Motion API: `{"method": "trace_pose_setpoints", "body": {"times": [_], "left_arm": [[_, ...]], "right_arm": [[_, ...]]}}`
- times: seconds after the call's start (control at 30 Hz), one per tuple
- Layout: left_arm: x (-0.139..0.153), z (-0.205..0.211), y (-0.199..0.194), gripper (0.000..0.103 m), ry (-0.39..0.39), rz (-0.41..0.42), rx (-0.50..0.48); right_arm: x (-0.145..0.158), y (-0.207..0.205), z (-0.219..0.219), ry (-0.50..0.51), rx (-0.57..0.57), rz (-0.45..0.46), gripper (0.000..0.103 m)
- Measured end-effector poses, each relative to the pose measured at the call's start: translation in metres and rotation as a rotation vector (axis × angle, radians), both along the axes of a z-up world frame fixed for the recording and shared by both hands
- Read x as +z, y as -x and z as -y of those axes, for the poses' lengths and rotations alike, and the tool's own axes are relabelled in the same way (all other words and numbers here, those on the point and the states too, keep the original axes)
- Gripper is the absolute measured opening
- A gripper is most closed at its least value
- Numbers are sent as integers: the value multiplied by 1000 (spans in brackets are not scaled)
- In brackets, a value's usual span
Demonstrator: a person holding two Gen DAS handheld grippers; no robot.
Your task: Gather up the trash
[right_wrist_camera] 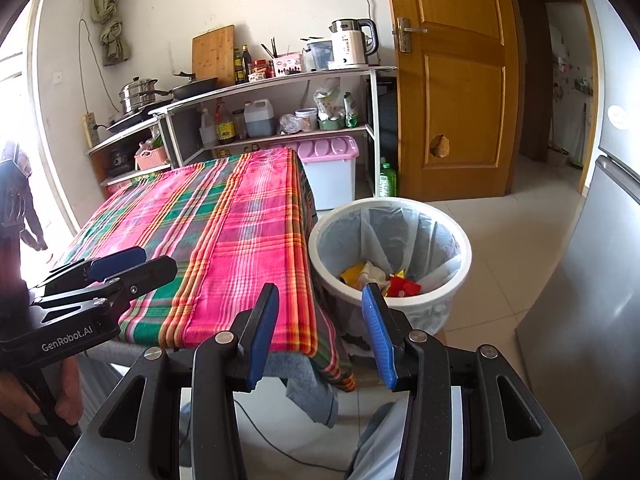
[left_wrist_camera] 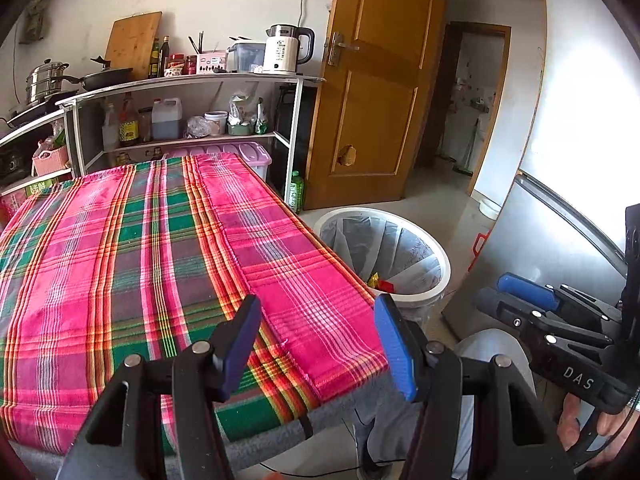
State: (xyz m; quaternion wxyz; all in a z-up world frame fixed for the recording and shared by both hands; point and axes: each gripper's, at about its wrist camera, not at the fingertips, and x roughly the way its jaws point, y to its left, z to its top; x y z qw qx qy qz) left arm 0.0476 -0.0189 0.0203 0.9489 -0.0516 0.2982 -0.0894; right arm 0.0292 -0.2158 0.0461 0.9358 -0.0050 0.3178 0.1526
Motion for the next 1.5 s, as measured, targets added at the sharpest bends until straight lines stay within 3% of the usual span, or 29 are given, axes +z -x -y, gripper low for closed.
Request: {"method": "trace_pose_setpoints", "body": {"times": [1.5], "left_arm": [[-8,6,14,61,1,-7,5]], "right_arm": [[-13,6,0,3,8,-16,45]]}}
